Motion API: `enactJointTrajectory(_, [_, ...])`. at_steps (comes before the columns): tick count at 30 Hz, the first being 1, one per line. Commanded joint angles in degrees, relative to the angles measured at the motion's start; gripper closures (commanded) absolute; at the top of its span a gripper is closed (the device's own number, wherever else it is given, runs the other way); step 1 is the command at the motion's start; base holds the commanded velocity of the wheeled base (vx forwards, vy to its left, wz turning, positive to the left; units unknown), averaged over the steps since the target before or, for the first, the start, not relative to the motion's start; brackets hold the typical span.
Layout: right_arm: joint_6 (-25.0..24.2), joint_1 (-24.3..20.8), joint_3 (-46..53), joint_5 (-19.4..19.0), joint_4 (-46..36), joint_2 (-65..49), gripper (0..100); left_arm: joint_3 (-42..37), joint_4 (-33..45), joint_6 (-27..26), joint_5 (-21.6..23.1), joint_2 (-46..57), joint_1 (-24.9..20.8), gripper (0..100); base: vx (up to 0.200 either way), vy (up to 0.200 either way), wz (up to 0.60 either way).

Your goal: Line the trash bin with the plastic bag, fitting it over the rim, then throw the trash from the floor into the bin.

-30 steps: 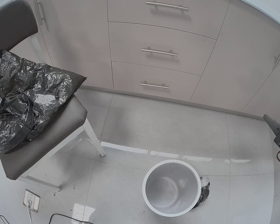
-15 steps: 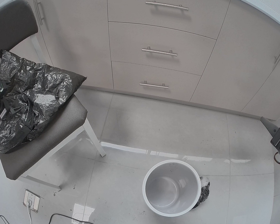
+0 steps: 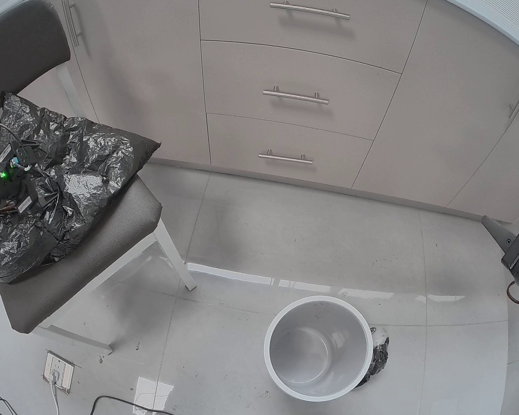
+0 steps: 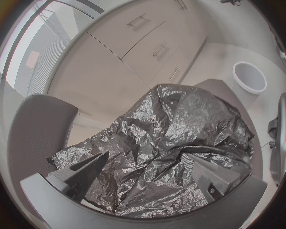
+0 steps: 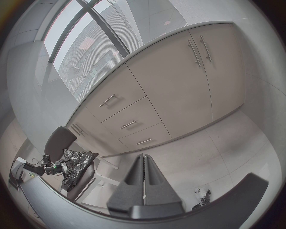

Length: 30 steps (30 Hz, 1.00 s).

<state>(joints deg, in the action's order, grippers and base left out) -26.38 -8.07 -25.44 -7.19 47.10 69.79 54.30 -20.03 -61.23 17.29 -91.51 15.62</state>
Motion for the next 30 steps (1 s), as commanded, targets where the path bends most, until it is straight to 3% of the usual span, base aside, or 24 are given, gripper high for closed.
enactJointTrajectory(1, [0.01,-0.10,-0.05,-0.01,0.00,-0.09,100,0.02,-0.10,-1.70,-2.43,-1.30,-0.15,0,0.000,0.000,0.00])
enactJointTrajectory(12, [0.01,-0.72,0.04,-0.01,0.09,0.08,100,-2.00,-0.10,-2.22,-2.96,0.64,0.82,0,0.000,0.000,0.00])
enactJointTrajectory(19, [-0.07,-0.81,0.13,-0.01,0.09,0.52,100,-2.09,-0.10,-8.02,-3.22,-1.12,-0.06,0,0.000,0.000,0.00])
enactJointTrajectory(30, [-0.16,-0.81,0.13,-0.01,0.09,0.61,100,0.72,0.17,-7.94,-4.54,-4.90,-3.14,0,0.000,0.000,0.00])
